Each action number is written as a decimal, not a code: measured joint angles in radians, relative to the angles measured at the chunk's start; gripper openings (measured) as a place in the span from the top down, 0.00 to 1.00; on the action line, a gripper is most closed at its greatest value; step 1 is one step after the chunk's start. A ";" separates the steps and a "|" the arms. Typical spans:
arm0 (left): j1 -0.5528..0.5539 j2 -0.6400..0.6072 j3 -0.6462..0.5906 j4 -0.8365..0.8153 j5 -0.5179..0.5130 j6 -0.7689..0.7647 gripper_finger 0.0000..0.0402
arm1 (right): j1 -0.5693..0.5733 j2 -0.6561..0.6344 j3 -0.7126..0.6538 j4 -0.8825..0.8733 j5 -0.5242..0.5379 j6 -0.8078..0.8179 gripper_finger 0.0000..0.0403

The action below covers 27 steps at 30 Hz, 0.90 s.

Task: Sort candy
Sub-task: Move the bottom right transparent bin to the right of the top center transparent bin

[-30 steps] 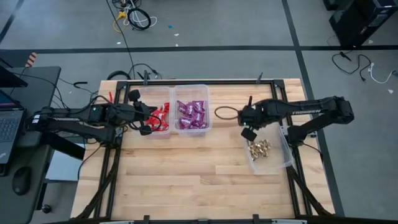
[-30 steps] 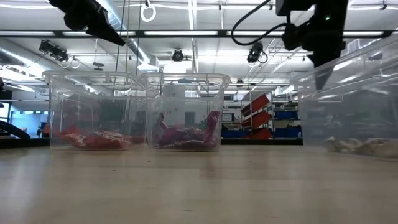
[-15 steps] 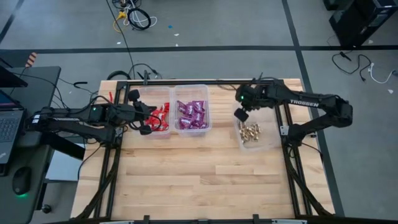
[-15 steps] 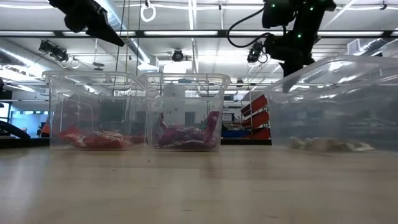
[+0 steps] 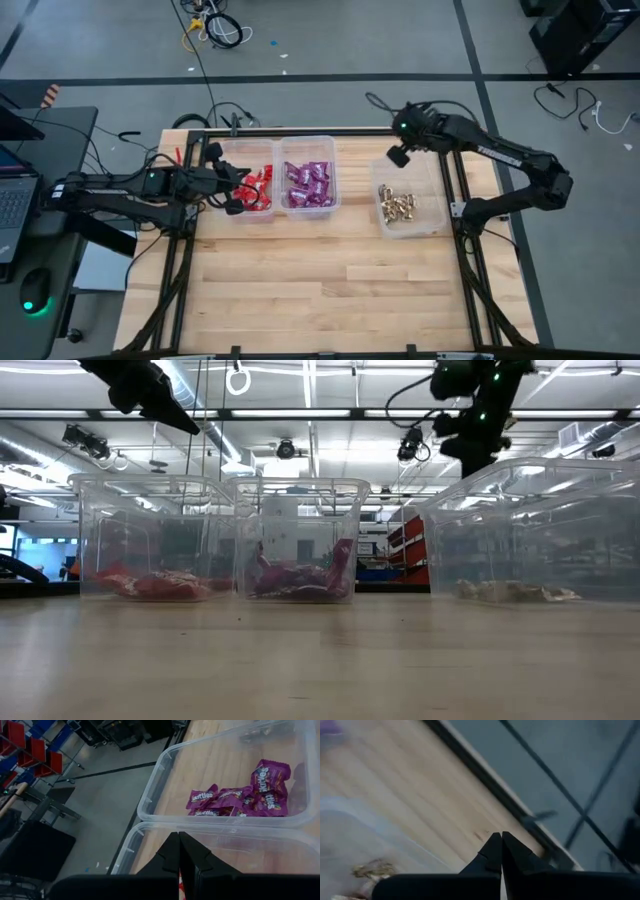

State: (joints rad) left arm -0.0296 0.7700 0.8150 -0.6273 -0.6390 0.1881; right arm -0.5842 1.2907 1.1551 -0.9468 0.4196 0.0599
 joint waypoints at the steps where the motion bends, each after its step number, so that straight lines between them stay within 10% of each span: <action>1: 0.000 0.000 0.000 0.000 0.000 -0.006 1.00 | 0.000 -0.013 0.021 -0.039 0.026 0.015 1.00; 13: 0.000 0.000 0.000 0.002 0.000 -0.051 1.00 | 0.013 -0.084 0.062 -0.584 -0.079 0.430 1.00; 27: 0.000 0.000 0.000 0.002 0.000 -0.062 1.00 | 0.137 -0.082 -0.173 -0.354 -0.295 0.491 1.00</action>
State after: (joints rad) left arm -0.0296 0.7700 0.8150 -0.6258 -0.6392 0.1265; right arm -0.4474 1.2089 0.9820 -1.3010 0.1251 0.5510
